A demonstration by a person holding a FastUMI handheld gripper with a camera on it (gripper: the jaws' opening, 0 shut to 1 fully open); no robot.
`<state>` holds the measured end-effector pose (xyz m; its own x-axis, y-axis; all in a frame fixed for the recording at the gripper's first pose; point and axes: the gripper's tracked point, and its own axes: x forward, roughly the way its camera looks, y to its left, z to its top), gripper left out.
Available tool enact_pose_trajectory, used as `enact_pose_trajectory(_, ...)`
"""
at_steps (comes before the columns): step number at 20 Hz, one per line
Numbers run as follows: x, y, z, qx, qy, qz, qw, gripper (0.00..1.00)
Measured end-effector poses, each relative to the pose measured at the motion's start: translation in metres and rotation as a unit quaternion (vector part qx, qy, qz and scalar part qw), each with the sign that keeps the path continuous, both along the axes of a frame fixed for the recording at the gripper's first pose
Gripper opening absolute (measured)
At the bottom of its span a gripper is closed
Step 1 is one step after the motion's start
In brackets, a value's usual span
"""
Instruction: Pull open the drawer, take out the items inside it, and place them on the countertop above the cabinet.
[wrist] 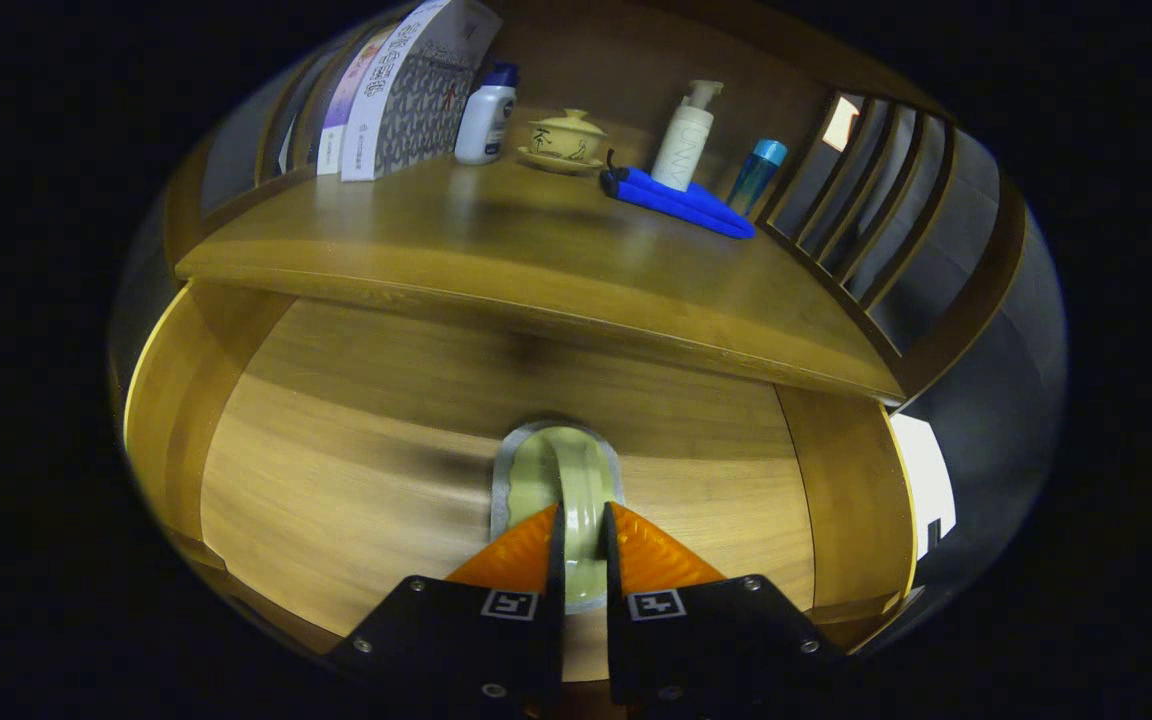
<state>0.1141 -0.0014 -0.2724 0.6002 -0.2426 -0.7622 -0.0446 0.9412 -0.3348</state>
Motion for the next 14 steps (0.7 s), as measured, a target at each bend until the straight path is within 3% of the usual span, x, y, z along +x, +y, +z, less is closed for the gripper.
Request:
enact_pose_trajectory(6, -0.023, 0.008, 0.011, 0.015, -0.046, 0.003, 0.999, 0.13)
enact_pose_trajectory(9, -0.03, 0.018, 0.035, 0.029, -0.088, 0.019, 0.996, 0.14)
enact_pose_trajectory(14, -0.043, 0.008, 0.085, 0.048, -0.158, 0.01, 0.986, 0.13)
